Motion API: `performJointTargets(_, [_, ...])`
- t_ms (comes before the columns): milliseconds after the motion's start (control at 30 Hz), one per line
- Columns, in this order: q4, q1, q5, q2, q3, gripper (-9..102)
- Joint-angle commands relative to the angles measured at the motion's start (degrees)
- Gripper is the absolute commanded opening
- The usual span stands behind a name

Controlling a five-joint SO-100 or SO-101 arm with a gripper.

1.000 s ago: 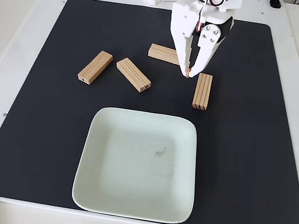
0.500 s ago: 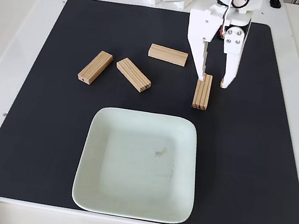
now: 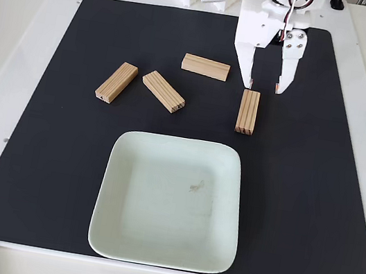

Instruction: Pick up the wooden block and place them on the plate.

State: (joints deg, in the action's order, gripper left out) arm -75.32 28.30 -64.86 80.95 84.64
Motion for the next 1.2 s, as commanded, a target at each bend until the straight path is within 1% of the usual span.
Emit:
performJointTargets(0, [-1.05, -0.35, -1.05, 0.26, -1.67, 19])
performJointTargets(200, [-0.70, -1.85, -1.58, 0.26, -0.09, 20])
performJointTargets(267, [-0.97, -2.37, -2.37, 0.26, -0.26, 25])
performJointTargets(367, [-1.23, -3.78, -5.19, 0.26, 0.09, 36])
performJointTargets(433, [-1.14, -4.57, -5.45, 0.26, 0.09, 41])
performJointTargets(600, [-1.14, -5.19, -5.19, 0.18, 0.09, 39])
performJointTargets(833, [-0.79, -5.36, -4.92, -3.69, 0.09, 39])
performJointTargets(933, [-0.44, -5.36, -2.81, -5.01, -0.53, 39])
performJointTargets(1167, [-0.35, -5.01, -2.46, -5.36, -0.35, 39])
